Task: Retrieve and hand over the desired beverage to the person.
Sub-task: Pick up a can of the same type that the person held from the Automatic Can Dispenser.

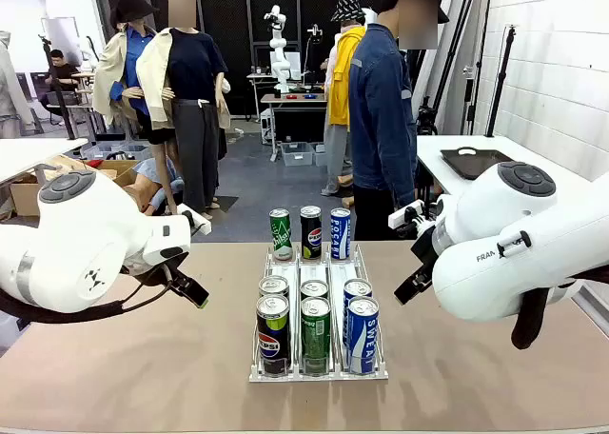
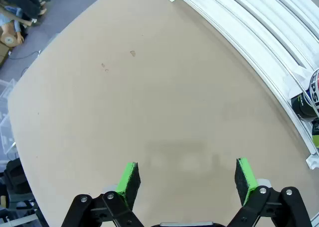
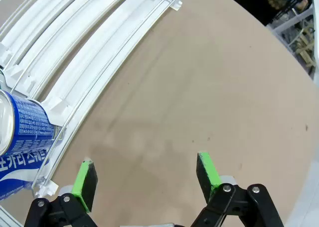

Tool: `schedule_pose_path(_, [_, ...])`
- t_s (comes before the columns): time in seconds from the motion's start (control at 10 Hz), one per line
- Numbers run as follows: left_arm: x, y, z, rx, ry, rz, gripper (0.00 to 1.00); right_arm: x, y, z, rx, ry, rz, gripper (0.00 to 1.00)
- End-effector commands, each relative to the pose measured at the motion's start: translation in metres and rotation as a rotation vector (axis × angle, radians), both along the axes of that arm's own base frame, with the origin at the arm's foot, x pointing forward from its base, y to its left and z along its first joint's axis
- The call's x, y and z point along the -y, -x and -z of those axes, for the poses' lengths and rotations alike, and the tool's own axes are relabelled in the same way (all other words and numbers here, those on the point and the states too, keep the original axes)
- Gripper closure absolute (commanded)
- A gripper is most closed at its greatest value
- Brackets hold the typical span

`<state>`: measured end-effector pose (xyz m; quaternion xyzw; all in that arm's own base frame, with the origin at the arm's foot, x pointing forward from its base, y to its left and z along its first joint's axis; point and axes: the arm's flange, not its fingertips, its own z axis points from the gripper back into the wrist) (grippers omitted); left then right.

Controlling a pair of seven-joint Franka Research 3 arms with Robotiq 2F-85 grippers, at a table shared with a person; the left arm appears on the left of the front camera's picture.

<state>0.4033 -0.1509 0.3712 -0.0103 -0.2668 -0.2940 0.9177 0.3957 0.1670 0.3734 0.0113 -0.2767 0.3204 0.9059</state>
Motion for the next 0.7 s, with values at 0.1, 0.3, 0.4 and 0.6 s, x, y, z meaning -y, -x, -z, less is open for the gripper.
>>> schedule_pose_path(0.1, [0.0000, 0.0000, -0.0001, 0.000, 0.000, 0.000, 0.00, 0.0000, 0.0000, 0.0000, 0.000, 0.000, 0.000, 0.00])
schedule_pose_path(0.3, [0.0000, 0.0000, -0.0001, 0.000, 0.000, 0.000, 0.00, 0.0000, 0.0000, 0.0000, 0.000, 0.000, 0.000, 0.00])
schedule_pose_path(0.4, [0.0000, 0.0000, -0.0001, 0.000, 0.000, 0.000, 0.00, 0.0000, 0.0000, 0.0000, 0.000, 0.000, 0.000, 0.00])
schedule_pose_path(0.6, [0.0000, 0.0000, -0.0001, 0.000, 0.000, 0.000, 0.00, 0.0000, 0.0000, 0.0000, 0.000, 0.000, 0.000, 0.00])
